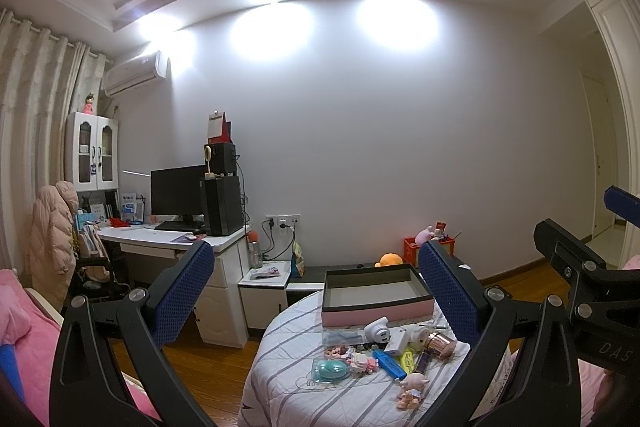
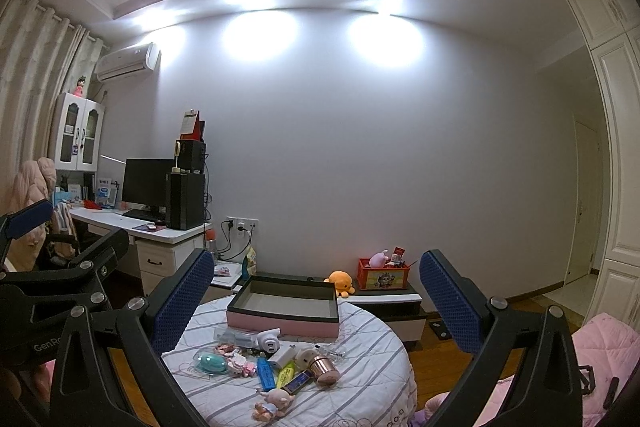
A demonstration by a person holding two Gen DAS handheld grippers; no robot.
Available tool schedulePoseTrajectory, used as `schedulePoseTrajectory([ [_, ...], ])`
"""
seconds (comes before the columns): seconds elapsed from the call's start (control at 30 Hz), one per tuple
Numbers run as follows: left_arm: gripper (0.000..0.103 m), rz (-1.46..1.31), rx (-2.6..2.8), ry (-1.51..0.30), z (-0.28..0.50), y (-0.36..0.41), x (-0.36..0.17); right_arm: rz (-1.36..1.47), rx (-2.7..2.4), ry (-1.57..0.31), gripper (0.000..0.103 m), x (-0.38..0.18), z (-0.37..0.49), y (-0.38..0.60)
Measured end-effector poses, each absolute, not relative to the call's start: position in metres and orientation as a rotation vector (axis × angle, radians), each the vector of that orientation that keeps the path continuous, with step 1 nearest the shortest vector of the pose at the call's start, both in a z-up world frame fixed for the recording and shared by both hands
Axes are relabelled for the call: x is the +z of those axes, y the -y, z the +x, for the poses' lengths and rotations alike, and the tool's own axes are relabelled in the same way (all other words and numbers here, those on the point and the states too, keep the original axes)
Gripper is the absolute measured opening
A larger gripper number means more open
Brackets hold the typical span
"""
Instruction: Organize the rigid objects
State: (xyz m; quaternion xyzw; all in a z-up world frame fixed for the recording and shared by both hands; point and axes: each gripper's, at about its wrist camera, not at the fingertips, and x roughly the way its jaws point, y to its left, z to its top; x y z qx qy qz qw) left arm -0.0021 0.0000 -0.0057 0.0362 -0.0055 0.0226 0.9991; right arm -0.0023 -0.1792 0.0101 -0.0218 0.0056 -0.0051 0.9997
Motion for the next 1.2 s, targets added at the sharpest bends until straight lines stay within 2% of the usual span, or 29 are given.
schedulePoseTrajectory([
  [1.2,0.103,0.072,0.051,0.011,-0.0059,-0.003,-0.003,-0.053,-0.004,-0.013,0.103,0.0108,0.0007,0.1766],
])
